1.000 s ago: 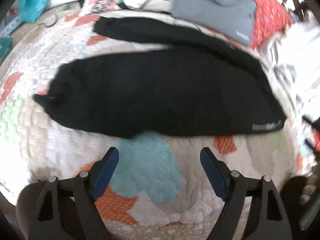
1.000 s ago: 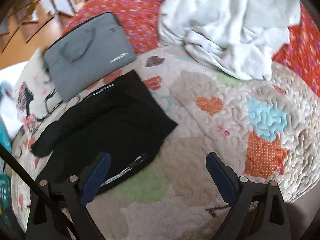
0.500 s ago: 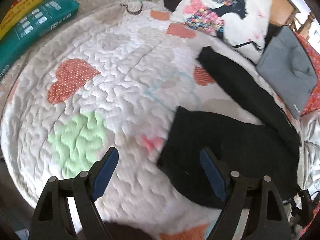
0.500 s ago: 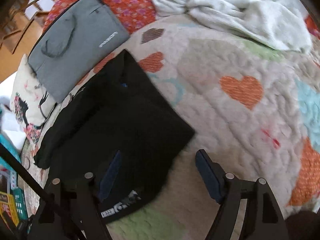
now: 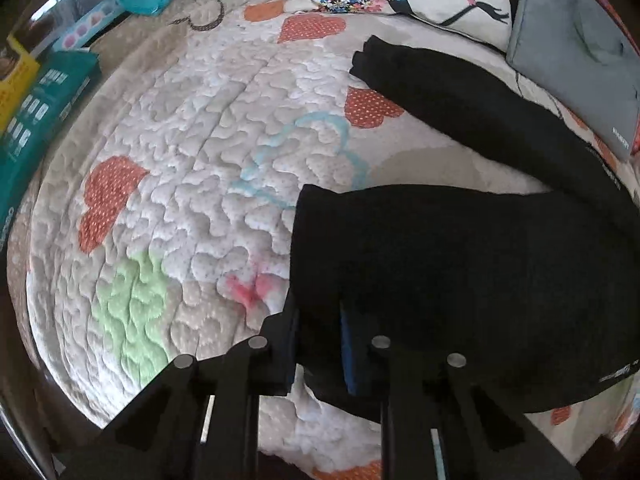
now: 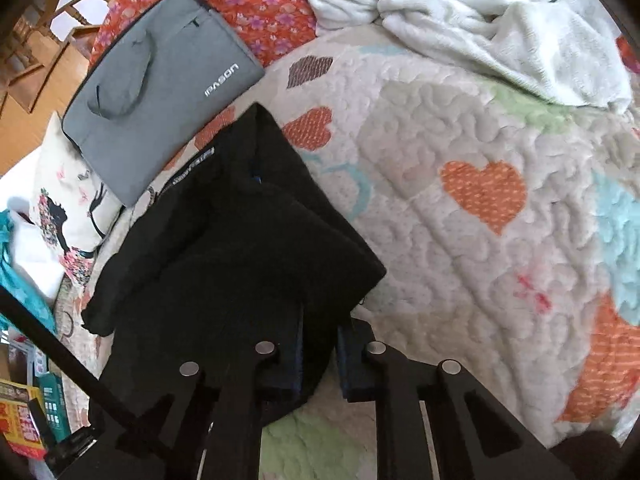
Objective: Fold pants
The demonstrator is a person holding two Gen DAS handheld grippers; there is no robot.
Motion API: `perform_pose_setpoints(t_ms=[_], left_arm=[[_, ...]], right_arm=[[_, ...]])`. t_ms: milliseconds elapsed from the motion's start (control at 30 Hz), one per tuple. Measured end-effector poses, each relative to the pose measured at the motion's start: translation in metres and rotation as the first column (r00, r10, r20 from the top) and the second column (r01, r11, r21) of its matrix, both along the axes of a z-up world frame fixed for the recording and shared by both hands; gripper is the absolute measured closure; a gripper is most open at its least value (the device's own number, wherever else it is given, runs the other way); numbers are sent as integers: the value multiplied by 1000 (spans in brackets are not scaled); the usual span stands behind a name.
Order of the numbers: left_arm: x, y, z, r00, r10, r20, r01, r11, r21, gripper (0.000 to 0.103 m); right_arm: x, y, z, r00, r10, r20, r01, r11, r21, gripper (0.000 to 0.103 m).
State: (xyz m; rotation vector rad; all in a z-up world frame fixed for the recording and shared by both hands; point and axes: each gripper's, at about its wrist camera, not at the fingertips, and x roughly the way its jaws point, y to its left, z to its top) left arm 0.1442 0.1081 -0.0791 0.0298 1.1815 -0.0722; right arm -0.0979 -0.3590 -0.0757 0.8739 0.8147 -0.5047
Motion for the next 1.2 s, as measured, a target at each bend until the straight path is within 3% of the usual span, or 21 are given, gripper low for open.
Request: perform_pose_setpoints(t_ms=[200, 367, 433, 467, 500, 567, 700, 733, 800, 833, 867, 933, 1033, 1200], left_arm=[[-17, 12, 8, 1000, 5, -8, -5, 998, -62, 86], [-24, 17, -2, 999, 18, -49, -22, 996, -83, 85], [-24, 20, -7, 997, 39, -64, -43, 996, -77, 81], [-23, 21, -7, 997, 43, -60, -48, 996, -80, 78], [-24, 22, -5, 997, 47, -55, -51, 995, -82, 76], [-28, 27, 3, 998, 48, -28, -51, 995, -87, 74], [-42, 37, 30, 992, 84, 98, -85, 996, 14, 74], [-45, 38, 38, 988, 86, 129, -90, 996, 23, 74], [-49, 36, 49, 983, 72, 167, -76, 997, 18, 69], [-50, 31, 52, 983, 59, 176, -62, 998, 12, 61], [-51, 23, 53, 983, 38, 181, -39, 999, 4, 55], [-53, 5, 49, 985, -7, 175, 7, 1000, 0, 54], [-53, -17, 31, 990, -71, 118, 72, 997, -7, 52], [-46, -19, -8, 997, -73, -20, 73, 997, 10, 52]], right_arm=[[-19, 7, 20, 1000, 2, -15, -2, 999, -52, 91], [-45, 1, 16, 999, -23, -39, 23, 1000, -14, 90], [-48, 1, 7, 995, -11, -98, 11, 1000, 3, 88], [-51, 1, 4, 992, -21, -121, 22, 1000, 5, 80], [-57, -1, 3, 990, -39, -135, 40, 999, 8, 73], [-70, -6, 7, 986, -90, -139, 91, 996, 1, 72], [-86, -11, 39, 983, -156, -94, 148, 985, -88, 69], [-83, -7, 49, 986, -146, -78, 136, 984, -116, 68], [-72, 4, 65, 996, -84, -35, 78, 985, -154, 52], [-63, 10, 69, 999, -45, -18, 42, 987, -157, 47], [-52, 21, 69, 1000, 16, 2, -16, 989, -148, 44], [-28, 43, 63, 990, 141, 28, -137, 984, -116, 44], [4, 80, 46, 956, 293, 20, -291, 953, -84, 44], [16, 90, 10, 942, 328, -68, -330, 944, -19, 44]])
